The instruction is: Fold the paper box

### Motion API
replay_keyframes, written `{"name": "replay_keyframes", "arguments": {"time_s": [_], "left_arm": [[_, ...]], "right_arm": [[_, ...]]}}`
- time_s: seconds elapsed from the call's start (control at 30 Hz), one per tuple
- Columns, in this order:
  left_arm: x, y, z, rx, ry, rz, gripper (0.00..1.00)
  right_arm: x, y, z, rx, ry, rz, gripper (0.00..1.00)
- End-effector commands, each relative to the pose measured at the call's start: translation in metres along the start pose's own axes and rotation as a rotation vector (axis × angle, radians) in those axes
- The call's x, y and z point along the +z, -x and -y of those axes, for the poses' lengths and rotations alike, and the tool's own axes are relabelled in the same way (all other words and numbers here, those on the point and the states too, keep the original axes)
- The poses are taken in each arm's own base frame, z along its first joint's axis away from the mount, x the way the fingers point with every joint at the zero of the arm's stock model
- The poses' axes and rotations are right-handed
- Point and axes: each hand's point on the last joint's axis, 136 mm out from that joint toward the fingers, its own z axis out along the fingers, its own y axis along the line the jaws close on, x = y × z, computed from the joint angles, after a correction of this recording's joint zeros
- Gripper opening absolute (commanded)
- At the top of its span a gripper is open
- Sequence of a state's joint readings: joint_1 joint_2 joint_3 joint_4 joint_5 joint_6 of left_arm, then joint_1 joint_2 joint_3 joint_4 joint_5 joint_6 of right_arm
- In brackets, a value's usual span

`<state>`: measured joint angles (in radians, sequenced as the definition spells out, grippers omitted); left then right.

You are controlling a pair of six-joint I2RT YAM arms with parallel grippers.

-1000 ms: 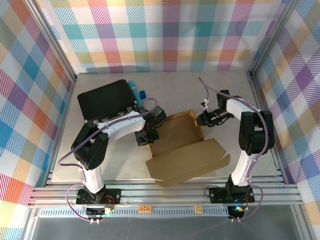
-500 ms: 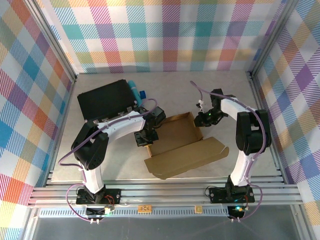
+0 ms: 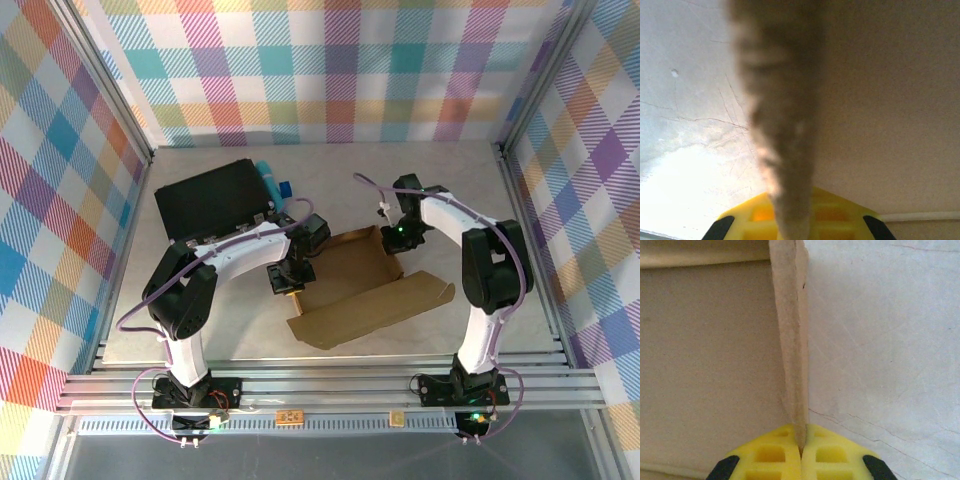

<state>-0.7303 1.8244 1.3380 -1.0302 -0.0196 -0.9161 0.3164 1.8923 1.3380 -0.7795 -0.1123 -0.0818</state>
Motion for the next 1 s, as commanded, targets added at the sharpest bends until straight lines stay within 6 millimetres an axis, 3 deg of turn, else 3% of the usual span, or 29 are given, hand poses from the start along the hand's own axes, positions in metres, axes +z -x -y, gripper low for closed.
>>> {"name": "replay_keyframes", "arguments": {"time_s": [0.0, 0.5, 0.63, 0.97], "left_arm": [[-0.006, 0.014, 0.011, -0.012, -0.039, 0.052, 0.00], [-0.011, 0.014, 0.011, -0.037, -0.058, 0.071, 0.00], [-0.011, 0.015, 0.011, -0.044, -0.065, 0.077, 0.00], [-0.011, 0.016, 0.013, -0.056, -0.079, 0.081, 0.00]], "right_arm": [[0.023, -0.028, 0.004, 0.003, -0.131, -0.124, 0.00], [0.005, -0.017, 0.010, -0.068, -0.536, -0.079, 0.00], [-0.004, -0.008, 0.004, -0.067, -0.638, -0.027, 0.00], [0.014, -0.012, -0.025, -0.104, -0.682, -0.039, 0.00]]}}
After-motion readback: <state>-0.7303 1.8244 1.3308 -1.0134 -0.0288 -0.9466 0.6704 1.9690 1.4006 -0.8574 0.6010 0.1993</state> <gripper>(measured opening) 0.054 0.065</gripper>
